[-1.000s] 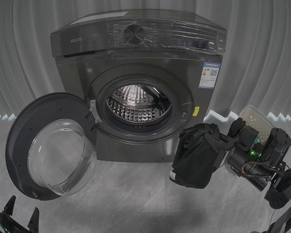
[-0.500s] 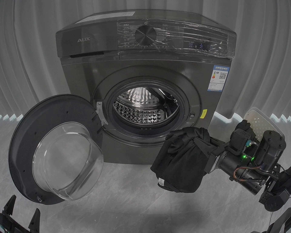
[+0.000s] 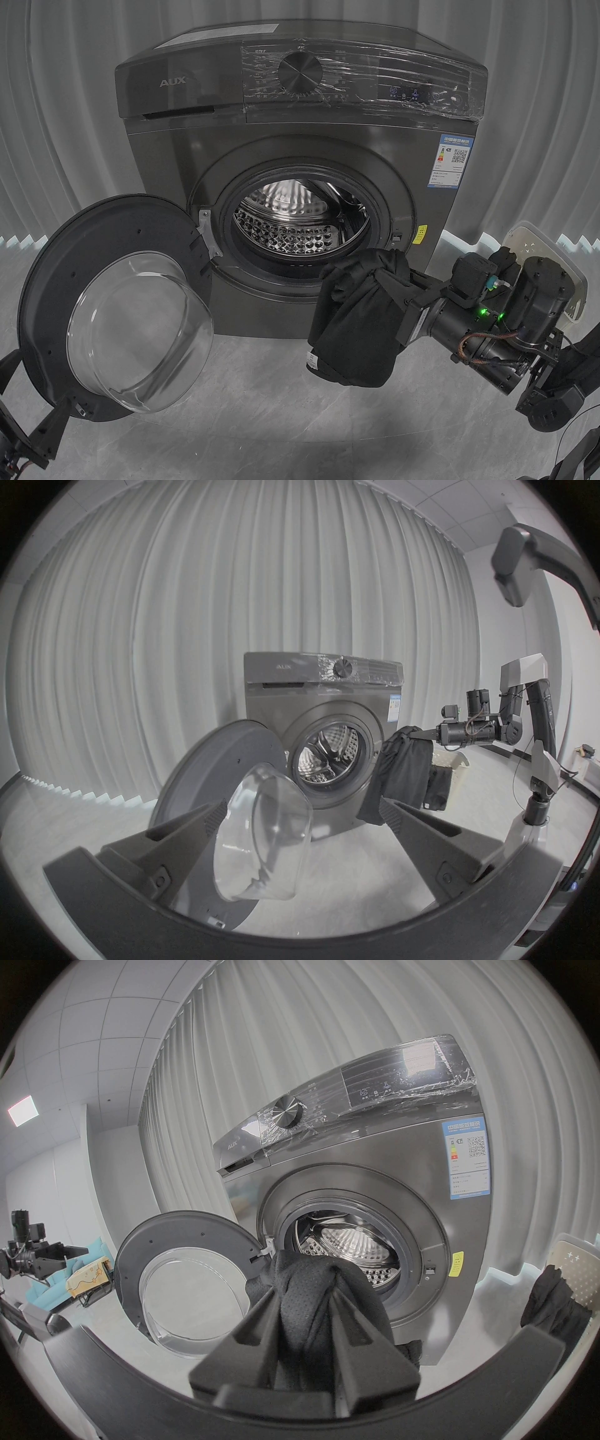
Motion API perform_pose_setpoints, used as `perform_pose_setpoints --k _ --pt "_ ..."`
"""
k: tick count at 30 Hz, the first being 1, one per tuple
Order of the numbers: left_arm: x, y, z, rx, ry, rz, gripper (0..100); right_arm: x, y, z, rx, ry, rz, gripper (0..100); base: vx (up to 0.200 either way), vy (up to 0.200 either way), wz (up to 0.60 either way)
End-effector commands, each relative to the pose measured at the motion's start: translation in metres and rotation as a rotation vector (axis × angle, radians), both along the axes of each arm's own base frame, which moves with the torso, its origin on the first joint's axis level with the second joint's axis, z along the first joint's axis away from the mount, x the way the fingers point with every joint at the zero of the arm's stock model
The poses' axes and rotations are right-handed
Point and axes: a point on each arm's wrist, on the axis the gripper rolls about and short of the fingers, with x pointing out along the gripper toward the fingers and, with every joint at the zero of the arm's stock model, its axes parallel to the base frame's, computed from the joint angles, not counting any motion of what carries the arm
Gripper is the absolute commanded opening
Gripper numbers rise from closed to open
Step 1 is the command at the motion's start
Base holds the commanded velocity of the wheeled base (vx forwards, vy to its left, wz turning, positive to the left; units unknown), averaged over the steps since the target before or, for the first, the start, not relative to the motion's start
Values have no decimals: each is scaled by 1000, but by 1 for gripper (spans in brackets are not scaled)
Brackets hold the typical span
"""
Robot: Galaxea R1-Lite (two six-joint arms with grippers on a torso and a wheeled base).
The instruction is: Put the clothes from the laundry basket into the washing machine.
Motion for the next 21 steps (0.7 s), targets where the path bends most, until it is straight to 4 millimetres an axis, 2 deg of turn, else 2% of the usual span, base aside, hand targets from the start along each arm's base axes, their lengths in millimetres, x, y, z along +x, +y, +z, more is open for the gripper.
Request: perform_pose_setpoints --k 1,4,10,15,21 --pt "83 -8 9 12 204 -160 100 23 23 -3 19 -1 6 0 0 0 0" --pt "99 -17 9 9 215 -197 100 29 28 -2 25 -8 3 0 0 0 0" --pt "122 -55 2 -18 284 -261 100 38 35 -1 24 -7 -2 0 0 0 0" --pt "151 -77 -13 -2 327 -285 100 46 37 -4 23 -6 -14 0 0 0 0" --pt "177 -102 -33 0 353 -353 100 48 39 -8 17 1 -14 0 0 0 0"
